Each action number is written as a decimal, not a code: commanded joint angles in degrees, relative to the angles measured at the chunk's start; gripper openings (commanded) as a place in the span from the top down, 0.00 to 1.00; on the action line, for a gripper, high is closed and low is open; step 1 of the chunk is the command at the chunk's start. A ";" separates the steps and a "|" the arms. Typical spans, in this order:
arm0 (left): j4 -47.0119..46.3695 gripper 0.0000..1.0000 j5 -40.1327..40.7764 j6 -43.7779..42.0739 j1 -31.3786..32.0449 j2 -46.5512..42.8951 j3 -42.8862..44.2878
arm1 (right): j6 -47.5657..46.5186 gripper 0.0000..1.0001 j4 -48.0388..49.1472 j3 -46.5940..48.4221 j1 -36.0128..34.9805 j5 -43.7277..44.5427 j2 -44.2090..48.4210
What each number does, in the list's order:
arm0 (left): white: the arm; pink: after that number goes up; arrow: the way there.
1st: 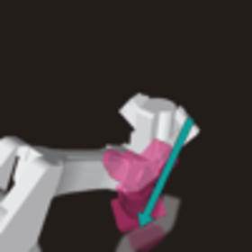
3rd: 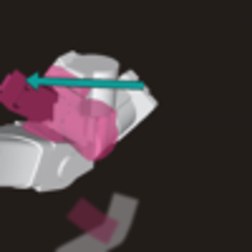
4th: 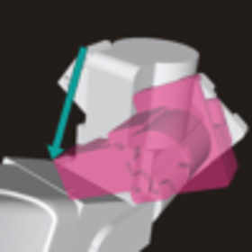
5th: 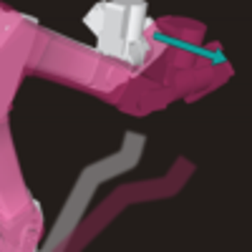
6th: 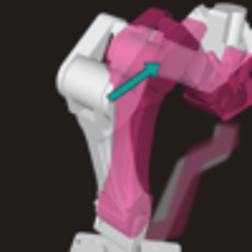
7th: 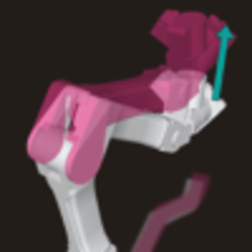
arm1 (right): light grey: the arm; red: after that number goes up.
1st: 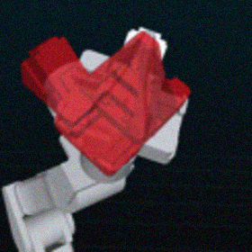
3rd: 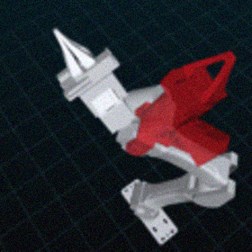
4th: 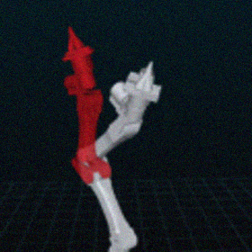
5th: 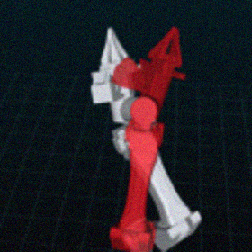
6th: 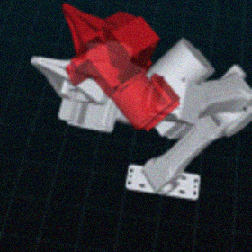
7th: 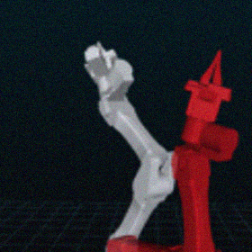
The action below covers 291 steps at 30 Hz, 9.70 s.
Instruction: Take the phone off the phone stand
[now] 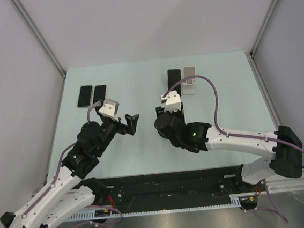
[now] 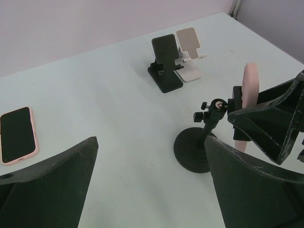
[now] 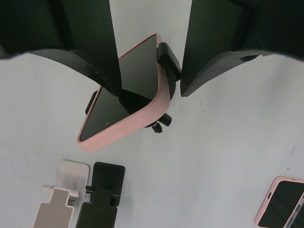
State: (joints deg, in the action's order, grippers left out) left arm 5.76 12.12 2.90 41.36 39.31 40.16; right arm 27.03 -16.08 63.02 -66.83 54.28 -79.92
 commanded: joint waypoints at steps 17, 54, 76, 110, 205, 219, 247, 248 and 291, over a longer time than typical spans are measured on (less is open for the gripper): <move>-0.48 0.00 -5.79 -2.46 -0.32 -0.11 0.18 | -22.64 0.36 7.64 -6.69 9.70 -29.60 16.46; -0.05 0.00 -5.61 -2.37 -0.32 0.24 0.27 | -9.97 0.53 0.00 6.59 4.95 -0.75 -2.79; -0.14 0.00 -18.27 -4.04 0.29 4.81 0.88 | -24.65 1.00 11.67 -7.82 10.49 -37.58 17.25; -14.81 0.14 -8.87 9.76 12.86 23.62 -3.86 | -24.48 1.00 21.52 -15.48 7.33 -41.27 23.32; -4.70 1.00 7.65 16.26 12.42 16.68 -8.78 | -12.18 1.00 4.30 -3.87 7.85 -29.85 18.66; -4.79 1.00 10.82 16.79 13.74 12.37 -12.47 | -5.06 1.00 -0.18 -3.44 10.14 -22.21 19.98; -7.34 1.00 14.69 17.58 20.95 12.02 -15.02 | -2.07 1.00 -5.63 -3.43 14.62 -15.17 23.41; -7.52 1.00 14.95 17.58 21.21 12.02 -15.20 | -2.24 1.00 -5.63 -3.43 14.53 -15.43 23.32; -25.88 1.00 -3.85 2.29 11.46 41.62 12.12 | -12.88 1.00 -2.82 -11.70 15.24 -15.26 42.82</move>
State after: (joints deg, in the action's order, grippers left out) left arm -11.81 14.00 8.93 53.43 76.14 43.81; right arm 13.41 -21.52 50.68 -51.53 36.91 -40.82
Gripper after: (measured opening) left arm 0.353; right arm 0.170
